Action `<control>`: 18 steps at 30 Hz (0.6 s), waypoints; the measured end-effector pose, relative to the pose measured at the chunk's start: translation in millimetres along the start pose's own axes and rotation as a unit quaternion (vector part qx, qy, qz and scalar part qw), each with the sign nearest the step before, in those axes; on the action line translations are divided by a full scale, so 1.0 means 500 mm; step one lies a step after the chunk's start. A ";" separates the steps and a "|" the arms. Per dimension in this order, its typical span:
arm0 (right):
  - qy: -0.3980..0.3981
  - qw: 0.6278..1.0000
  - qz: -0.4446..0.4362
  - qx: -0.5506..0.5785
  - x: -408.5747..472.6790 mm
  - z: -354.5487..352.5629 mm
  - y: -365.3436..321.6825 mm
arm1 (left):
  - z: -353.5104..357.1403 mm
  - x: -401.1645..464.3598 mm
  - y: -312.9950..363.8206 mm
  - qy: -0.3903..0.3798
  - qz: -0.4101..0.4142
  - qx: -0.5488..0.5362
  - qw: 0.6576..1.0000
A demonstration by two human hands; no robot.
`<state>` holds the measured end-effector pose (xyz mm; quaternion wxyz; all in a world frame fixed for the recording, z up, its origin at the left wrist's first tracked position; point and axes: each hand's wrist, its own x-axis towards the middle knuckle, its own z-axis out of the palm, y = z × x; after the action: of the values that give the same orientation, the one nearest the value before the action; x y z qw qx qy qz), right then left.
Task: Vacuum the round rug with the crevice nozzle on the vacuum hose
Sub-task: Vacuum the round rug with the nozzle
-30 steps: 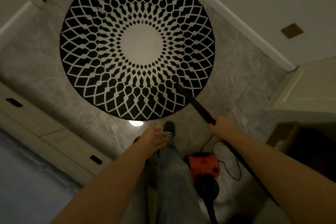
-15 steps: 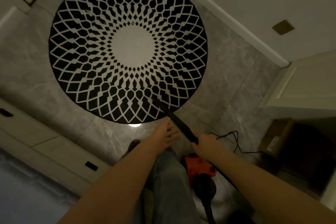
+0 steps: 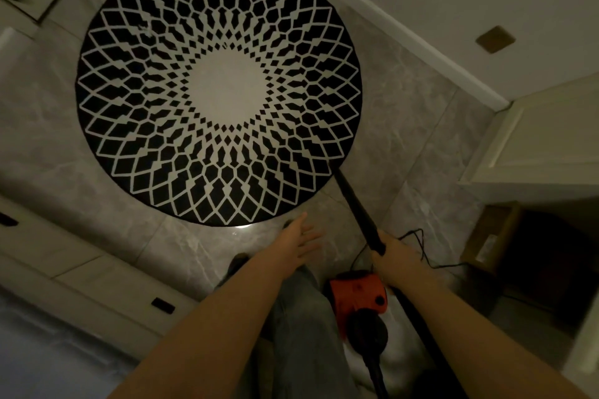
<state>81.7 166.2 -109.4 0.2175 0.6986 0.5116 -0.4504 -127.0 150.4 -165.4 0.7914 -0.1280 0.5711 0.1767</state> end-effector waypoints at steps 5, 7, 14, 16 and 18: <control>-0.045 0.998 -0.011 0.033 -0.019 0.000 -0.001 | -0.004 -0.004 0.009 0.004 0.002 0.014 1.000; -0.043 0.998 -0.006 0.043 -0.007 -0.022 -0.004 | -0.004 -0.003 0.017 0.002 -0.004 0.014 1.000; -0.053 0.998 -0.023 0.009 -0.007 -0.040 -0.027 | -0.010 0.006 0.020 0.041 0.036 0.021 0.998; -0.054 0.998 -0.024 0.015 -0.014 -0.041 -0.026 | -0.013 0.004 0.023 0.043 0.037 0.017 0.998; -0.051 0.998 -0.015 0.025 -0.018 -0.049 -0.027 | -0.017 0.004 0.029 0.046 0.033 0.006 0.998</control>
<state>79.0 185.4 -87.5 0.2189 0.6720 0.4988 -0.5017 -139.8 160.4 -169.9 0.7587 -0.1125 0.6121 0.1926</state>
